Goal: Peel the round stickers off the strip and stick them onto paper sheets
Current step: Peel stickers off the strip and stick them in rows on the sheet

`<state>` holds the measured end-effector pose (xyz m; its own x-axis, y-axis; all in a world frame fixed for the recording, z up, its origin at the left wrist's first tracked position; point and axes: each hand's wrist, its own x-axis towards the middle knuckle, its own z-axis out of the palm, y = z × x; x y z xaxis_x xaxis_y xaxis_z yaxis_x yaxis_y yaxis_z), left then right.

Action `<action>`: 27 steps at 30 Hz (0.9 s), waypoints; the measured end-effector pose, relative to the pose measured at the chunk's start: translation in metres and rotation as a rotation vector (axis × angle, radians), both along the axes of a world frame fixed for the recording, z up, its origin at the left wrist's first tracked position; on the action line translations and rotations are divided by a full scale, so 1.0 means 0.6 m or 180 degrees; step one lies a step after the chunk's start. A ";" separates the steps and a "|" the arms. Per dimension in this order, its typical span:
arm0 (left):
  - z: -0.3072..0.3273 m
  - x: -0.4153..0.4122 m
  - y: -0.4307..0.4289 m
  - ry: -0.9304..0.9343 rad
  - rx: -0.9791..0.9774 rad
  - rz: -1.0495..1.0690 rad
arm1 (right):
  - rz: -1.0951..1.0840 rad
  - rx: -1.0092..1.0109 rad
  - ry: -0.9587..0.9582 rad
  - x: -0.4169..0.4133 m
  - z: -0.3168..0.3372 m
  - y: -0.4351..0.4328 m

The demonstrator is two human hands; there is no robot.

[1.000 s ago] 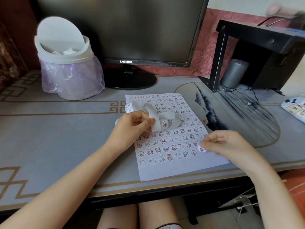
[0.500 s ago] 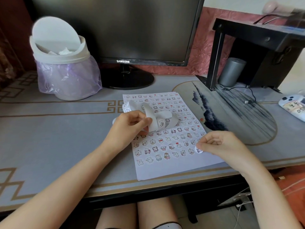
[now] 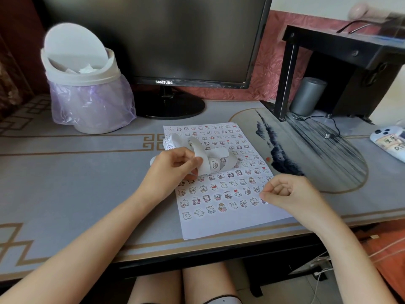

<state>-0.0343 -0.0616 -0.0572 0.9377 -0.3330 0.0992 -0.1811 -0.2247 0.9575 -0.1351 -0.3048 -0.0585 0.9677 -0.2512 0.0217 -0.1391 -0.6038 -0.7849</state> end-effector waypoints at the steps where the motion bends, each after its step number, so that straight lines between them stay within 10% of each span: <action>1: 0.000 0.000 0.000 -0.0012 0.0015 -0.0002 | 0.0004 -0.0028 -0.0028 0.000 -0.001 0.000; 27: -0.001 -0.001 0.000 -0.0039 0.0073 0.0003 | 0.0143 0.0097 -0.0020 -0.007 -0.008 -0.017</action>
<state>-0.0347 -0.0618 -0.0576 0.9368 -0.3344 0.1031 -0.1926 -0.2467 0.9498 -0.1395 -0.3149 -0.0635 0.9779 -0.2082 0.0208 -0.1075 -0.5851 -0.8038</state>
